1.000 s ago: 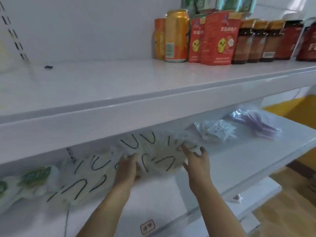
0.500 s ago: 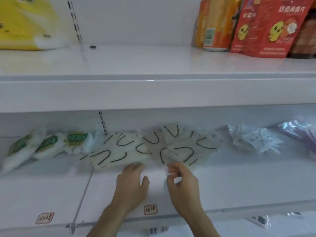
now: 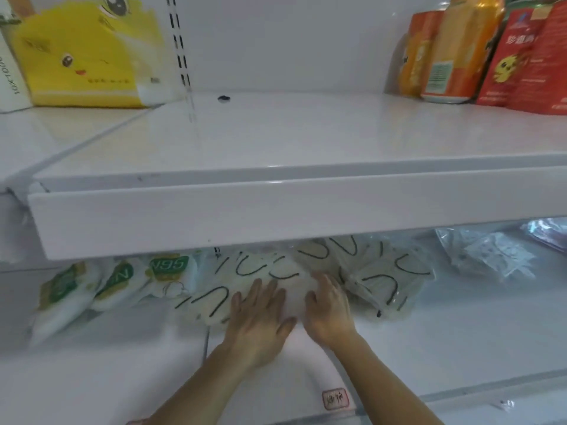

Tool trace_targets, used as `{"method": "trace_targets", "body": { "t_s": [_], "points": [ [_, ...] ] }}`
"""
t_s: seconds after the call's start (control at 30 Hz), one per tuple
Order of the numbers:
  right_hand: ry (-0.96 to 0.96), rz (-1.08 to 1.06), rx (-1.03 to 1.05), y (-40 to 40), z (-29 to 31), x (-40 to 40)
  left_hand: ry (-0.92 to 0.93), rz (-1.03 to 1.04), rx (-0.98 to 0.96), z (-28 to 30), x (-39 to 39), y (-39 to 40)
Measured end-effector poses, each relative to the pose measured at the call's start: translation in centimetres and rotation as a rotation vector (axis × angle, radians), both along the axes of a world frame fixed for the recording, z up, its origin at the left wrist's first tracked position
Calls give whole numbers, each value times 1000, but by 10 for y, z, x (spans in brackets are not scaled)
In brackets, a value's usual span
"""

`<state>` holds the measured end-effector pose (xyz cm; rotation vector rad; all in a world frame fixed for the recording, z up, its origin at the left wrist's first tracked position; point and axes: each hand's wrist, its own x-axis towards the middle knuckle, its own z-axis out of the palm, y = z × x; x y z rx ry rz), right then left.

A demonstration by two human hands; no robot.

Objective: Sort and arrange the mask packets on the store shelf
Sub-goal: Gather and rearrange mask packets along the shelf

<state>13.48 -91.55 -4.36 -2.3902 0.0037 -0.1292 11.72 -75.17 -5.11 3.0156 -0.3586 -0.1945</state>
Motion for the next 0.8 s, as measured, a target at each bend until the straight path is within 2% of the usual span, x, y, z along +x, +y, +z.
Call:
{"method": "trace_targets", "body": {
  "t_s": [0.13, 0.27, 0.4, 0.6, 0.8],
  "points": [
    [-7, -154, -8, -2, 2, 3, -39, 28, 10, -11, 5, 20],
    [-113, -141, 25, 15, 3, -15, -93, -69, -43, -9, 2, 29],
    [-159, -140, 57, 35, -2, -43, -211, -116, -181, 1, -13, 44],
    [-224, -66, -55, 68, 5, -69, -323, -17, -343, -3, -46, 104],
    [-326, 126, -11, 153, 16, -72, -332, 206, -300, -3, -100, 203]
  ]
}}
